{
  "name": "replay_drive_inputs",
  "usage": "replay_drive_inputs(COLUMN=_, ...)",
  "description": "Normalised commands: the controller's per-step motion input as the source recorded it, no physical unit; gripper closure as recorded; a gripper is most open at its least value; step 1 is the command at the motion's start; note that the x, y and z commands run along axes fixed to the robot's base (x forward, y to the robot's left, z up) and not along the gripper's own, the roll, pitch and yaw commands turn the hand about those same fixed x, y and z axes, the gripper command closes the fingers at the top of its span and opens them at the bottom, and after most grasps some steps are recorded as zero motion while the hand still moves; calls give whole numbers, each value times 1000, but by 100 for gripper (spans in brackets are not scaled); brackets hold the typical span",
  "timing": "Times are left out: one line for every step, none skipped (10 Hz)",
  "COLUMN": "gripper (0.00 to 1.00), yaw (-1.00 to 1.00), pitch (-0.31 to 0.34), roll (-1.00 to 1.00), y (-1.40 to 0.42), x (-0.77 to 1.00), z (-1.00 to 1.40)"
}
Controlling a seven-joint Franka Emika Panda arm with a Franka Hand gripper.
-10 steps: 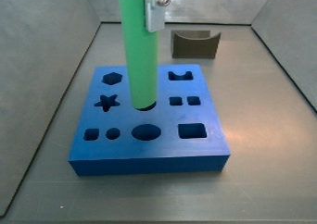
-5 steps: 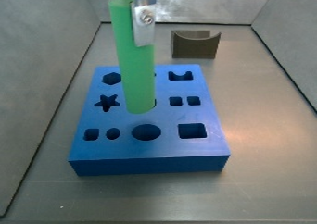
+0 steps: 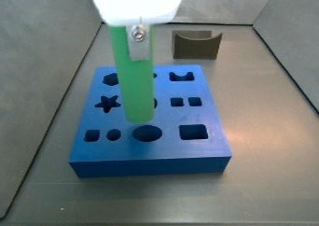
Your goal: Insert the oval object.
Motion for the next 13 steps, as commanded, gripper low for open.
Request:
replay_drive_inputs(gripper=100, yaw=-177, pitch=0, roll=-80, y=-143, x=9, z=-209)
replay_drive_inputs(gripper=100, yaw=-409, pitch=0, roll=-46, y=-226, x=180, z=-126)
replay_drive_inputs(gripper=100, yaw=-517, pitch=19, roll=0, y=-274, x=274, z=-40)
replay_drive_inputs(gripper=100, yaw=-334, pitch=41, roll=23, y=-197, x=234, z=-20)
replay_drive_inputs(gripper=100, yaw=-269, pitch=41, roll=37, y=-126, x=211, z=-60)
replay_drive_inputs(gripper=100, yaw=-280, pitch=43, roll=30, y=-23, x=120, z=-111)
replay_drive_inputs(gripper=100, yaw=-123, pitch=7, roll=0, y=0, x=0, z=-194)
replay_drive_inputs(gripper=100, yaw=-11, pitch=0, roll=0, y=0, x=0, z=-243)
replay_drive_inputs(gripper=100, yaw=0, pitch=0, roll=0, y=0, x=0, z=-251)
replay_drive_inputs(gripper=100, yaw=0, pitch=10, roll=7, y=0, x=0, z=-251)
replay_drive_inputs(gripper=100, yaw=-9, pitch=43, roll=54, y=0, x=89, z=-211)
replay_drive_inputs(gripper=100, yaw=-57, pitch=69, roll=96, y=0, x=157, z=-214)
replay_drive_inputs(gripper=100, yaw=-97, pitch=80, roll=111, y=0, x=166, z=-214)
